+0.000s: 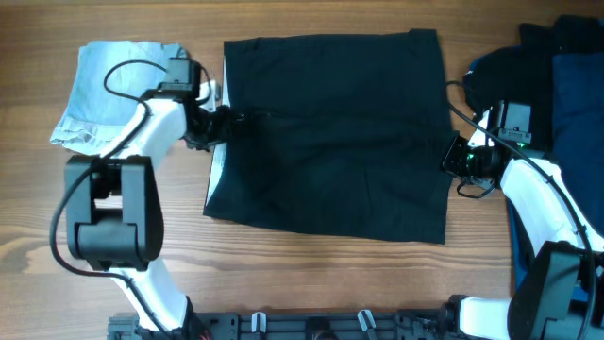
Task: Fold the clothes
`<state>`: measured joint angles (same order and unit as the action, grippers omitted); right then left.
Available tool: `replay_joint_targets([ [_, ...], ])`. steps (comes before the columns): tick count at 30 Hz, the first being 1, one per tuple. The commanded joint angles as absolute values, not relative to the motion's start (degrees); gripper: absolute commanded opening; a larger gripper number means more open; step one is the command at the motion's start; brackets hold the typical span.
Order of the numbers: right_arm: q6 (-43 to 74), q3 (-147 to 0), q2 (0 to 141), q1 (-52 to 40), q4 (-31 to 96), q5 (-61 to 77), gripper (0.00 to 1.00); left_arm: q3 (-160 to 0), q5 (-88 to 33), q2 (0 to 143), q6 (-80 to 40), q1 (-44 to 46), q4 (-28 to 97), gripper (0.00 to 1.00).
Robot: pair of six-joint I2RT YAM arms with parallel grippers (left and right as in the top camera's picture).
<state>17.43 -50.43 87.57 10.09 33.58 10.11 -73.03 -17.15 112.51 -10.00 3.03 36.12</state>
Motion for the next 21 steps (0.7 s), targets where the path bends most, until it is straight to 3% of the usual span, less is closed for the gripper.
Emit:
replay_joint_targets([
  [1, 16.5, -51.4, 88.3, 10.4, 33.6, 10.8, 0.15, -73.1, -24.9, 113.3, -6.0, -0.3, 36.0, 0.53],
  [18, 16.5, -51.4, 88.3, 10.4, 33.7, 10.8, 0.26, -68.0, -34.6, 113.3, -6.4, -0.1, 29.9, 0.55],
  [19, 16.5, -51.4, 88.3, 10.4, 33.7, 10.8, 0.26, -68.0, -34.5, 113.3, -6.4, -0.1, 30.0, 0.52],
  [21, 16.5, -51.4, 88.3, 10.4, 33.7, 10.8, 0.26, -68.0, -34.5, 113.3, -6.4, -0.2, 30.2, 0.38],
])
